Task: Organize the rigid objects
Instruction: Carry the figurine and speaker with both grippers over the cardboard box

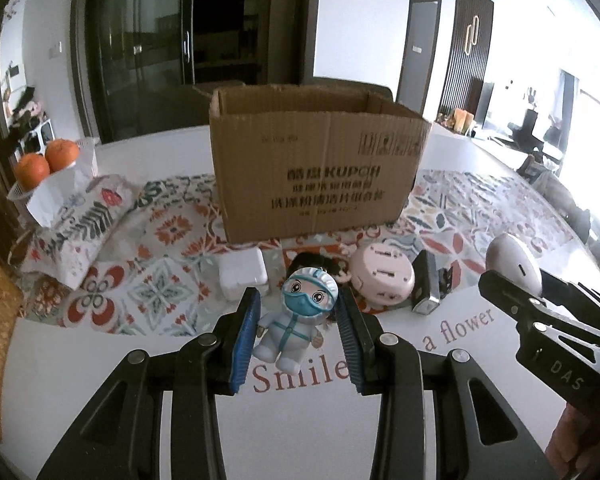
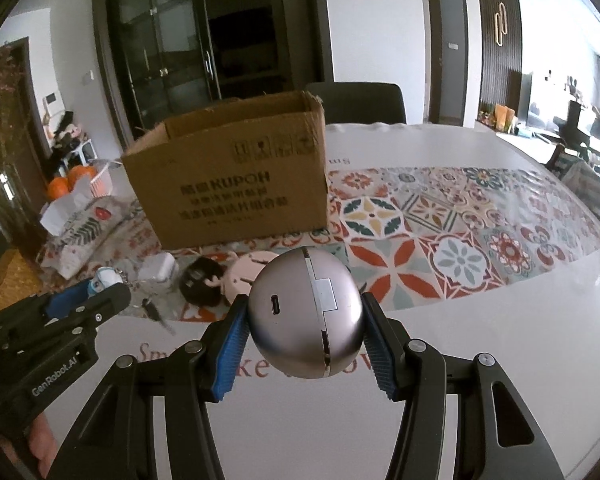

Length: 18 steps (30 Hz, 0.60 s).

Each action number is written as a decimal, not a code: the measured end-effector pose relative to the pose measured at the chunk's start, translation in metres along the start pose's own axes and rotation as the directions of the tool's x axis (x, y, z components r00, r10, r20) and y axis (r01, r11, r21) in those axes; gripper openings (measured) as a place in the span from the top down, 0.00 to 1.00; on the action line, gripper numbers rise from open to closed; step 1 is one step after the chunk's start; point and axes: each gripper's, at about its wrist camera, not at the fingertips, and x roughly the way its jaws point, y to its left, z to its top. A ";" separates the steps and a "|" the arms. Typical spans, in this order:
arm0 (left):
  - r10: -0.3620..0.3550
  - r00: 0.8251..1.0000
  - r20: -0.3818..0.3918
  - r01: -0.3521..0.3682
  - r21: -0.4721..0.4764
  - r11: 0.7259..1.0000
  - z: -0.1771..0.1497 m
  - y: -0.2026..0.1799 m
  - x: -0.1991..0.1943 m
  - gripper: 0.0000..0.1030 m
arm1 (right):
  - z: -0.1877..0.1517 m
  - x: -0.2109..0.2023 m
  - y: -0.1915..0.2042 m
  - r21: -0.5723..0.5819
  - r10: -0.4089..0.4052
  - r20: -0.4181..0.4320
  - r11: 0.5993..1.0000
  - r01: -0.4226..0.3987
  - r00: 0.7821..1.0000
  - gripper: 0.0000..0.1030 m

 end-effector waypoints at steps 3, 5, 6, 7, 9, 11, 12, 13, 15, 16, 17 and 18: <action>0.005 1.000 0.019 -0.005 -0.001 1.000 0.006 0.001 -0.006 0.63 | 0.004 -0.003 0.001 -0.004 0.019 0.010 1.000 -0.019 1.000 0.47; 0.007 1.000 0.030 -0.007 -0.001 1.000 0.010 0.001 -0.010 0.63 | 0.009 -0.003 0.003 -0.006 0.029 0.018 1.000 -0.029 0.999 0.46; 0.008 0.999 0.037 -0.008 0.002 1.000 0.013 0.002 -0.012 0.63 | 0.010 -0.004 0.004 -0.007 0.035 0.020 0.999 -0.035 0.999 0.47; 0.008 0.999 0.043 -0.009 0.003 1.000 0.016 0.002 -0.014 0.63 | 0.012 -0.005 0.005 -0.007 0.041 0.027 0.999 -0.041 0.999 0.47; 0.011 0.998 0.054 -0.012 0.009 1.000 0.020 0.002 -0.017 0.63 | 0.017 -0.007 0.006 -0.008 0.051 0.037 0.999 -0.051 0.998 0.46; 0.014 0.998 0.068 -0.015 0.014 1.000 0.026 0.003 -0.019 0.63 | 0.023 -0.008 0.008 -0.008 0.067 0.047 0.998 -0.066 0.997 0.47; 0.012 0.997 0.073 -0.013 0.015 1.000 0.030 0.003 -0.020 0.63 | 0.025 -0.009 0.009 -0.008 0.072 0.050 0.997 -0.071 0.996 0.47; 0.010 0.997 0.076 -0.011 0.014 1.000 0.033 0.003 -0.021 0.63 | 0.027 -0.010 0.010 -0.008 0.076 0.054 0.997 -0.076 0.996 0.47; 0.005 0.997 0.082 -0.006 0.015 1.000 0.039 0.004 -0.022 0.63 | 0.032 -0.011 0.011 -0.008 0.082 0.063 0.997 -0.082 0.995 0.46; 0.002 0.997 0.084 -0.003 0.014 1.000 0.042 0.004 -0.022 0.63 | 0.035 -0.011 0.012 -0.008 0.087 0.065 0.996 -0.087 0.994 0.46; -0.003 0.996 0.085 0.002 0.013 1.000 0.044 0.005 -0.022 0.63 | 0.039 -0.011 0.013 -0.006 0.093 0.069 0.996 -0.093 0.993 0.46; -0.009 0.996 0.086 0.008 0.013 1.000 0.047 0.006 -0.022 0.63 | 0.041 -0.012 0.013 -0.006 0.097 0.071 0.995 -0.097 0.993 0.47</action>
